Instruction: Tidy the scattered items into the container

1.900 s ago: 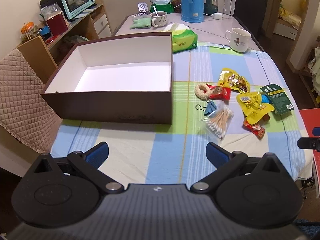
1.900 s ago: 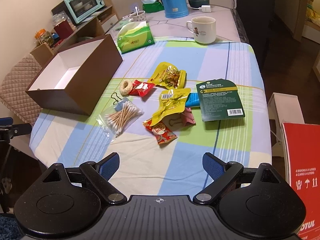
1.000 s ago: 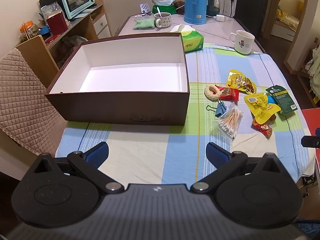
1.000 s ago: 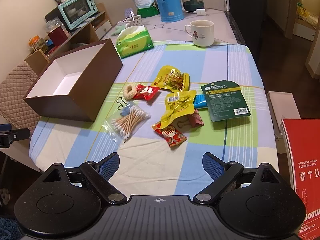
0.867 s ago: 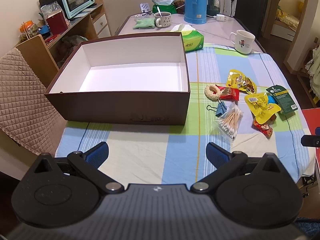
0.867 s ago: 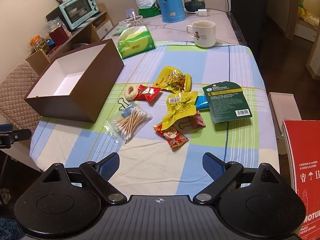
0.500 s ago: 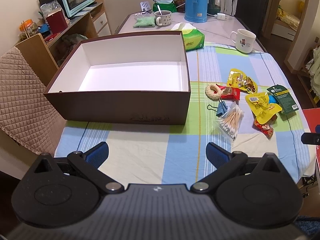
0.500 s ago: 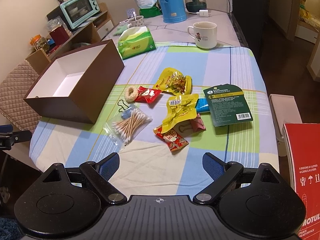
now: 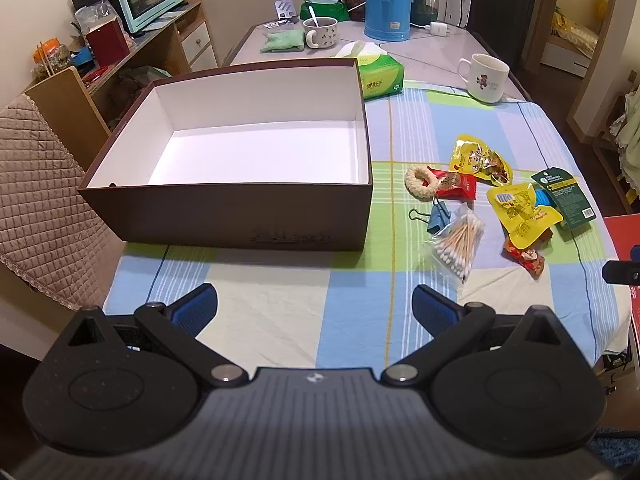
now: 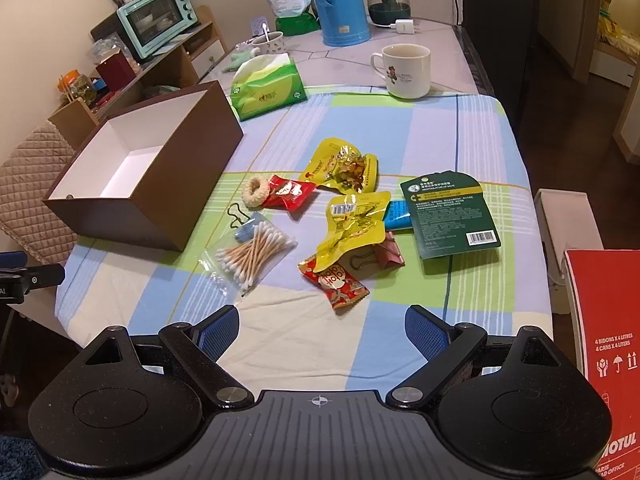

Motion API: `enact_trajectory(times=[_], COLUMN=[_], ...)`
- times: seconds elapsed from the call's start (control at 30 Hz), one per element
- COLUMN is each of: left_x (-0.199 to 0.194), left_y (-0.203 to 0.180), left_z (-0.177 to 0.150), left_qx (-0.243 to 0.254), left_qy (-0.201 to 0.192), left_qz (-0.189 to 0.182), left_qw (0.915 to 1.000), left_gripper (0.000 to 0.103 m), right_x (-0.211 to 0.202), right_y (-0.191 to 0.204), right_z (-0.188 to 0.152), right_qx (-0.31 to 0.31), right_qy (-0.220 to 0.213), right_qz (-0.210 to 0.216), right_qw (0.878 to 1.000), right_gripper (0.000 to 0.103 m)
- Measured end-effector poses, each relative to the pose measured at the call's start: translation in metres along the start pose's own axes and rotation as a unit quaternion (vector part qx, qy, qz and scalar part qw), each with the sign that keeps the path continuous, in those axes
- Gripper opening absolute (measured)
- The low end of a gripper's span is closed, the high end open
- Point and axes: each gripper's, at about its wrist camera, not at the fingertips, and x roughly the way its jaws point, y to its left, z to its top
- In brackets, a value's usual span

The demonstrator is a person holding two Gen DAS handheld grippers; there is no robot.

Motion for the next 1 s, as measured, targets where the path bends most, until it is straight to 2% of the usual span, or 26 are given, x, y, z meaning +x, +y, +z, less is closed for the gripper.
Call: enact_trajectory(times=[1.0], left_x=[0.016], left_y=[-0.039], left_z=[0.020], left_qx=[0.010], left_qy=[0.011], left_qz=[-0.006], left_qw=[0.9999], left_gripper=[0.102], right_x=[0.007], right_y=[-0.036], right_z=[0.021], right_qx=[-0.009], right_qy=[0.008], right_qz=[0.007], right_qw=[1.000], right_gripper=[0.092])
